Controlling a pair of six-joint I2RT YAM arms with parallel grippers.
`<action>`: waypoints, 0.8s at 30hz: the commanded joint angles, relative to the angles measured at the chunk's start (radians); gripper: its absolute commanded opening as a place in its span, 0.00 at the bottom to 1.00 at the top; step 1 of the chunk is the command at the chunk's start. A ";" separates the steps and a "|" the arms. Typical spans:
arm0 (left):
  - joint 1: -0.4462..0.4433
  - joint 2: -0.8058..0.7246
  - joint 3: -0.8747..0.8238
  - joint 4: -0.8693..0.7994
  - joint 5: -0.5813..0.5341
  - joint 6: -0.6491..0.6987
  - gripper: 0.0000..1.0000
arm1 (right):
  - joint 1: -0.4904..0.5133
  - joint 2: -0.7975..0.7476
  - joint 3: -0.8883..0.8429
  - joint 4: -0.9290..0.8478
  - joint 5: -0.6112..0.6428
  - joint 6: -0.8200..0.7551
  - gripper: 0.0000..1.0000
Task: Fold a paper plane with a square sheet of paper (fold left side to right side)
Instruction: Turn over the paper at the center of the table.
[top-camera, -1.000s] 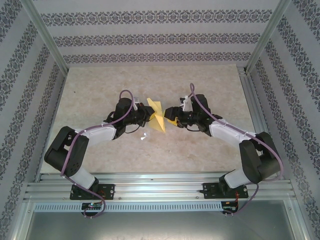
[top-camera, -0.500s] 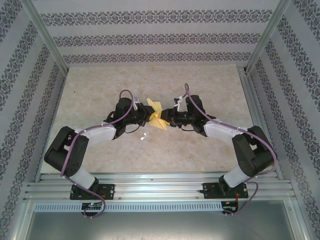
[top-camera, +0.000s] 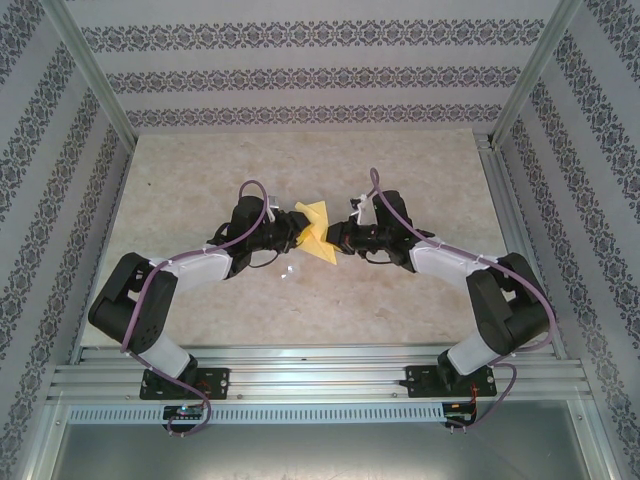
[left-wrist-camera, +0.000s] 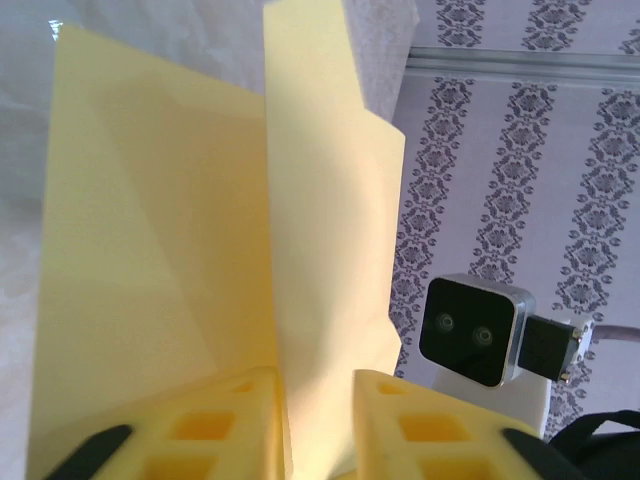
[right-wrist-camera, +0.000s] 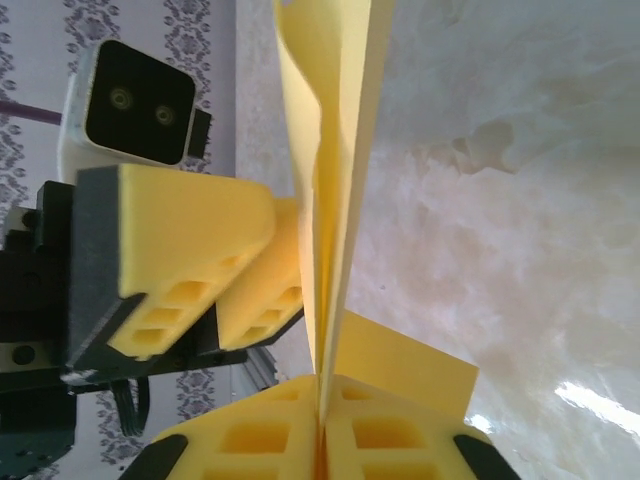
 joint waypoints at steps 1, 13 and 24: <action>0.031 -0.080 0.016 -0.100 0.005 0.084 0.35 | -0.007 -0.055 0.074 -0.220 0.081 -0.160 0.06; 0.506 -0.407 0.107 -0.701 0.130 0.496 0.80 | 0.371 0.130 0.610 -1.268 1.341 -0.694 0.04; 0.631 -0.435 0.070 -0.759 0.193 0.570 0.82 | 0.603 0.613 0.887 -1.549 1.735 -0.575 0.06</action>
